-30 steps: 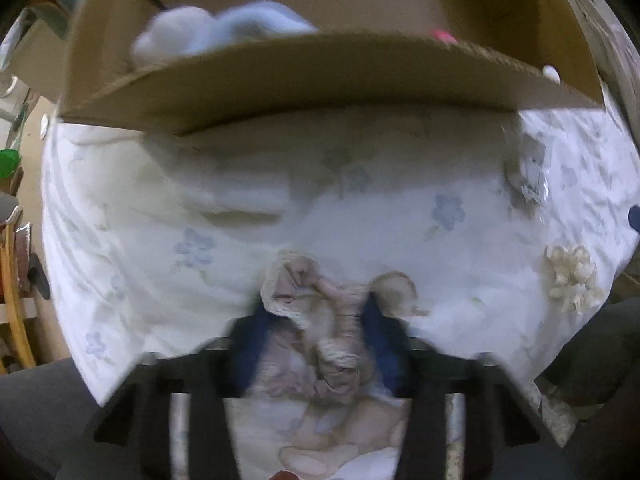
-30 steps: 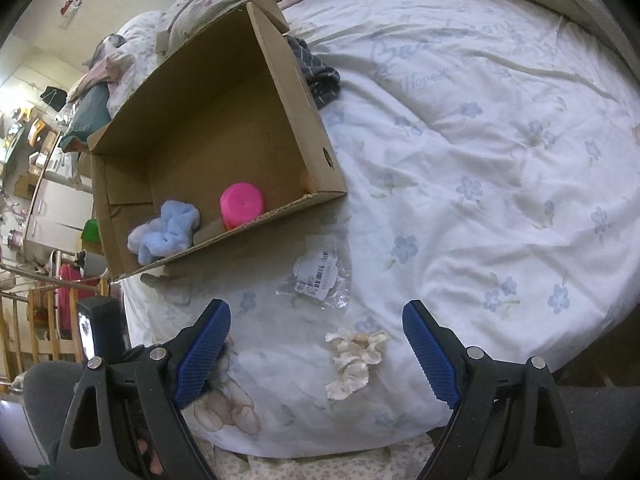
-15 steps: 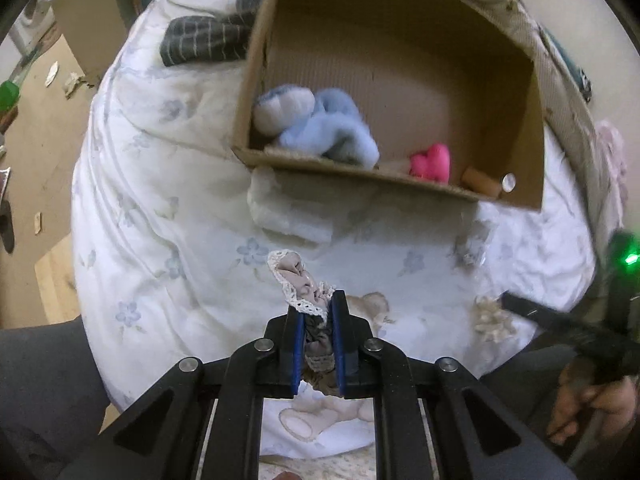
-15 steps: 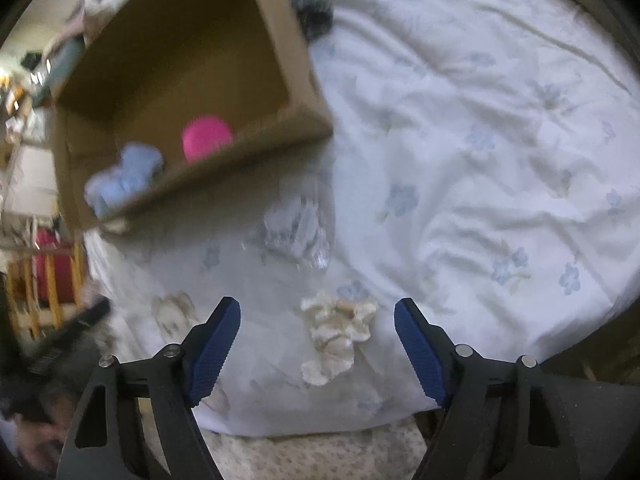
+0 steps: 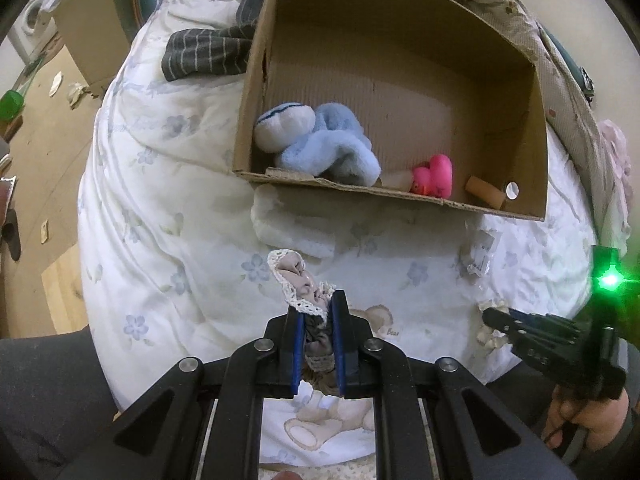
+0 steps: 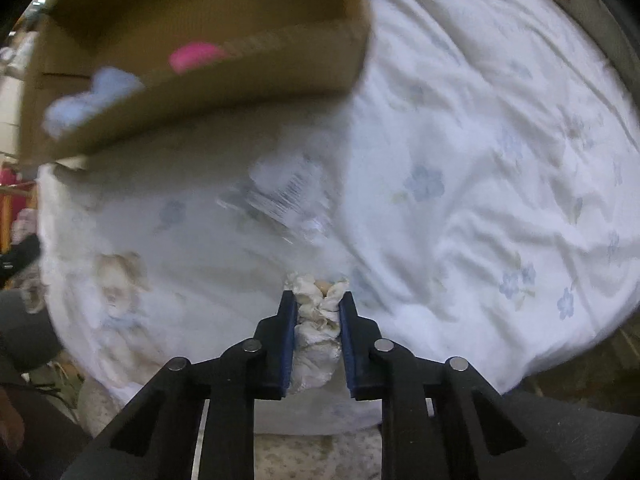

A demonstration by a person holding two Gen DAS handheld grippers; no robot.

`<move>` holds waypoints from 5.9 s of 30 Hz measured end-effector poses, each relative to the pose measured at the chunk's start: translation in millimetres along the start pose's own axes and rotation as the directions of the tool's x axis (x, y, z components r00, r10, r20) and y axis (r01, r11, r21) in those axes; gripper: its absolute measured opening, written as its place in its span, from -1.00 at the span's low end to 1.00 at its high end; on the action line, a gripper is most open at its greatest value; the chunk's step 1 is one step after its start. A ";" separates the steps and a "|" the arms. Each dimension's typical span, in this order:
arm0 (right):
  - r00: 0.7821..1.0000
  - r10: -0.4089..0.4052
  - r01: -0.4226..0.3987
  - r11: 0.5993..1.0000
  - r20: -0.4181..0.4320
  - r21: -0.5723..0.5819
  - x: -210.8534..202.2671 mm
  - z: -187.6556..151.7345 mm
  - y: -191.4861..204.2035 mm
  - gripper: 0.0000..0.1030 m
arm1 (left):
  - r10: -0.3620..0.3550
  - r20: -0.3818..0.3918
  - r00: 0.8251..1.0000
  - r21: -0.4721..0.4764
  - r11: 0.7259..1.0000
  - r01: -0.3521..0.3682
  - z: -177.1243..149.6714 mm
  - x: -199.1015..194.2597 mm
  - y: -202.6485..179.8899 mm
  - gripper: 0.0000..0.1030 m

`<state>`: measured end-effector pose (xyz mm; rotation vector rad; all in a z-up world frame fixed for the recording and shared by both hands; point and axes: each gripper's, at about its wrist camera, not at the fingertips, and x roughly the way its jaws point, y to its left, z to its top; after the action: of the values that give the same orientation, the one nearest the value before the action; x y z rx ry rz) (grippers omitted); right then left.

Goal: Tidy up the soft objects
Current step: 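Carry both scrunchies over the box with both tools, then open both tools to release the scrunchies into the box, then grasp the clear barcode bag with the right tool while the left tool grasps the white sock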

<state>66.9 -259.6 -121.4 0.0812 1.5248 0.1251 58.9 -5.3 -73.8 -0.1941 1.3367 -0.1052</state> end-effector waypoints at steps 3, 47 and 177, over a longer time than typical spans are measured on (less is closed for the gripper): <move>0.995 0.076 -0.076 0.997 0.059 0.000 -18.6 -1.3 9.5 -0.61 | 0.004 0.012 1.000 -0.016 1.000 -0.004 0.7 -2.3 6.3 -0.78; 0.882 0.173 -0.173 0.984 0.439 -0.041 -96.0 77.2 5.5 -0.61 | -0.045 0.254 0.966 0.182 0.983 -0.002 109.3 -17.6 -68.9 -0.78; 0.992 0.023 -0.025 1.000 0.126 0.009 -0.8 37.7 20.7 -0.20 | 0.096 0.223 0.970 0.047 0.993 -0.109 13.9 51.4 -0.1 0.69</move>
<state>103.9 -238.2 -116.2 0.1142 1.3985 0.1285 84.3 -13.8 -119.8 -0.0833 1.1186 -0.0339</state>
